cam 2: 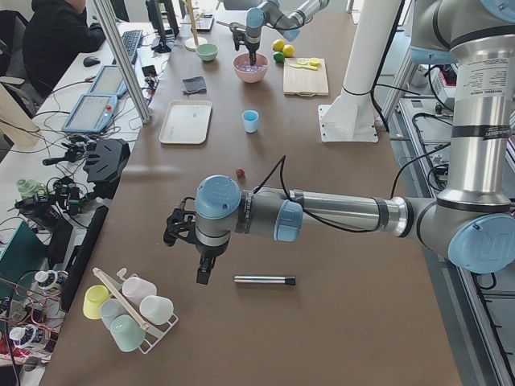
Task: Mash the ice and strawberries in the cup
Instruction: 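Grasp another ice cube in the pink bowl with the right gripper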
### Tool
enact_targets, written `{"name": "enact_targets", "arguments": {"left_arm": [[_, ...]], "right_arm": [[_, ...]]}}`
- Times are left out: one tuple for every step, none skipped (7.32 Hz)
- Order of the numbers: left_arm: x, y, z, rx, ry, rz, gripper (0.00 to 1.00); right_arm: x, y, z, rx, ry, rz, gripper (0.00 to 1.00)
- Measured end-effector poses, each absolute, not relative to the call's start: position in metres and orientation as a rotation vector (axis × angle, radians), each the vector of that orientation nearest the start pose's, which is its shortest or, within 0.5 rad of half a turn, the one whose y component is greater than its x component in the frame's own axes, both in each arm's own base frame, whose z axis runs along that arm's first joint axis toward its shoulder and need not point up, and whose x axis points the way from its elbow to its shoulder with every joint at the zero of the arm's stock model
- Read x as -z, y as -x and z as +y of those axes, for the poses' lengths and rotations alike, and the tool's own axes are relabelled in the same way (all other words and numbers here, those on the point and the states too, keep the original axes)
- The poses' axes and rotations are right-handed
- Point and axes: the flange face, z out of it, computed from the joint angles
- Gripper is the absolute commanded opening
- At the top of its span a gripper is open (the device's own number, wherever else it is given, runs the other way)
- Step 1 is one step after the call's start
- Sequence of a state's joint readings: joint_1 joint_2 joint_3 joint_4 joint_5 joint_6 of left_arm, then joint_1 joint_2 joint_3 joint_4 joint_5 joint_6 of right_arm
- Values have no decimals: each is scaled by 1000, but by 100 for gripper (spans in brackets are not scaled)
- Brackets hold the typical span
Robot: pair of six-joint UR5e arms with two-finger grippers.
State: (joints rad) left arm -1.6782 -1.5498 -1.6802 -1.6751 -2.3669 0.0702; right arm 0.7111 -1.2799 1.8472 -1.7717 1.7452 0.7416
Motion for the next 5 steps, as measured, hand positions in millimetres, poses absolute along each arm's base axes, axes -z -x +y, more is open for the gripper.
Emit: {"name": "enact_targets", "arguments": {"left_arm": [[-602, 115, -483, -42, -252, 774, 99], [-603, 115, -483, -41, -251, 774, 99], [-603, 114, -483, -42, -250, 774, 99], [-603, 114, -484, -42, -250, 774, 99], [-602, 114, -484, -42, -251, 774, 99]], "right_arm": [[-417, 367, -466, 157, -132, -376, 32], [-417, 367, -467, 169, -135, -373, 27], [-417, 365, -468, 190, -141, -372, 23], [-417, 362, -471, 207, -147, -370, 22], [-416, 360, -472, 214, -150, -371, 22]]}}
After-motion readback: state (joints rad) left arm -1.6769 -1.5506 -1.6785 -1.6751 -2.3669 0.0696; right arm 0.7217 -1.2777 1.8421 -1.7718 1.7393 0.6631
